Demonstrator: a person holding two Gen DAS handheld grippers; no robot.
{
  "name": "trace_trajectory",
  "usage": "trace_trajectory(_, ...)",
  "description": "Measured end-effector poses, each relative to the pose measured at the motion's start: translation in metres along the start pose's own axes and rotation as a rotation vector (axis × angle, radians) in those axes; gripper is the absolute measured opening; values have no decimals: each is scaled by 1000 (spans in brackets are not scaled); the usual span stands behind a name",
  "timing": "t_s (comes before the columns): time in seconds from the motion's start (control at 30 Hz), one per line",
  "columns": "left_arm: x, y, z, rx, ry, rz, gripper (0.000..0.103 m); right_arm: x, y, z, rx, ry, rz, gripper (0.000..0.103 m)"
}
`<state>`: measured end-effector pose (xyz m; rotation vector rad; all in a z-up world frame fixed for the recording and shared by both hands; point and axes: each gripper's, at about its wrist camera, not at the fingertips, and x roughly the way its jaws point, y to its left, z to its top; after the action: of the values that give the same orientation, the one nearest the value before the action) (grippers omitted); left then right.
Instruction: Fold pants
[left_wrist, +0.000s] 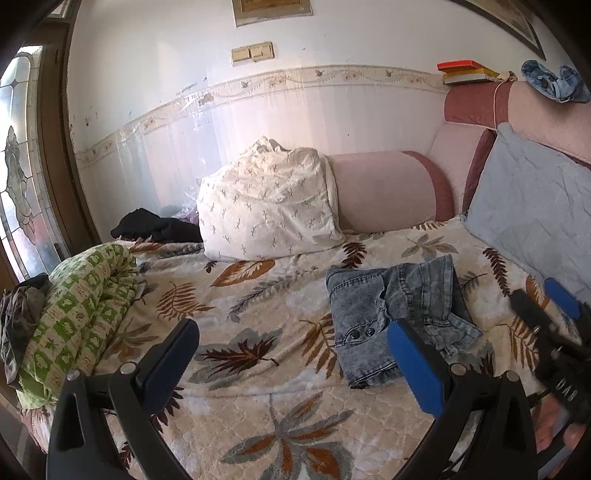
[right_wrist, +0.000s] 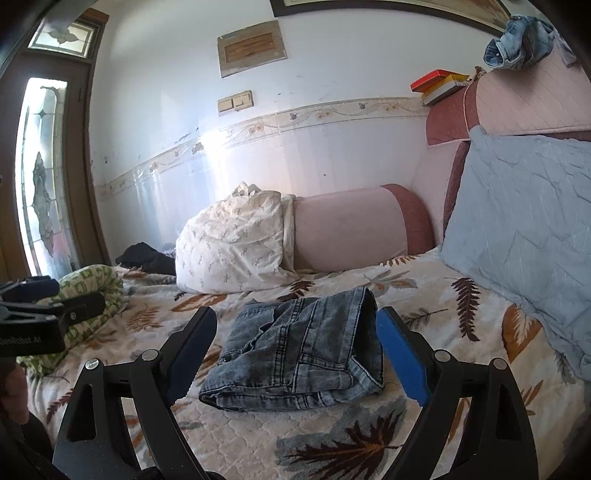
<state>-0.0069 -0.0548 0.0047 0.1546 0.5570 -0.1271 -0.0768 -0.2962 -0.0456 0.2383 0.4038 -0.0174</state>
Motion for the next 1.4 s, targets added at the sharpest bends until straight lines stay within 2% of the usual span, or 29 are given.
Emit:
trace_trajectory(0.1,18,10,-6,-4,42,7,103,5,-11,1,15,31,-55,89)
trace_trajectory(0.23,52,30,-17,-44,140,2,103,19,-32,0,67,139,-116,89)
trace_trajectory(0.27,61,33,-21,-50,161,6,103,27,-40,-1,88,190,-120,89)
trace_trajectory(0.43,94,42,-27,-48,220,-2,103,49,-66,-1,197,286,-64,89)
trace_trajectory(0.57,121,42,-25,-65,253,-73,103,71,-85,5,229,315,-47,89)
trace_trajectory(0.77,163,23,-18,-75,327,-211,103,119,-111,0,391,428,79,89)
trace_trajectory(0.9,192,3,-12,-63,387,-267,103,149,-113,-3,380,478,94,89)
trace_trajectory(1.13,226,-22,-8,-71,407,-412,103,200,-128,-19,361,595,116,89)
trace_trajectory(1.17,230,-24,-8,-76,414,-429,103,206,-131,-21,376,603,142,89)
trace_trajectory(1.27,238,-30,-9,-90,418,-450,103,219,-138,-28,422,641,176,89)
trace_trajectory(1.4,243,-35,-10,-110,414,-471,103,221,-143,-29,466,641,195,89)
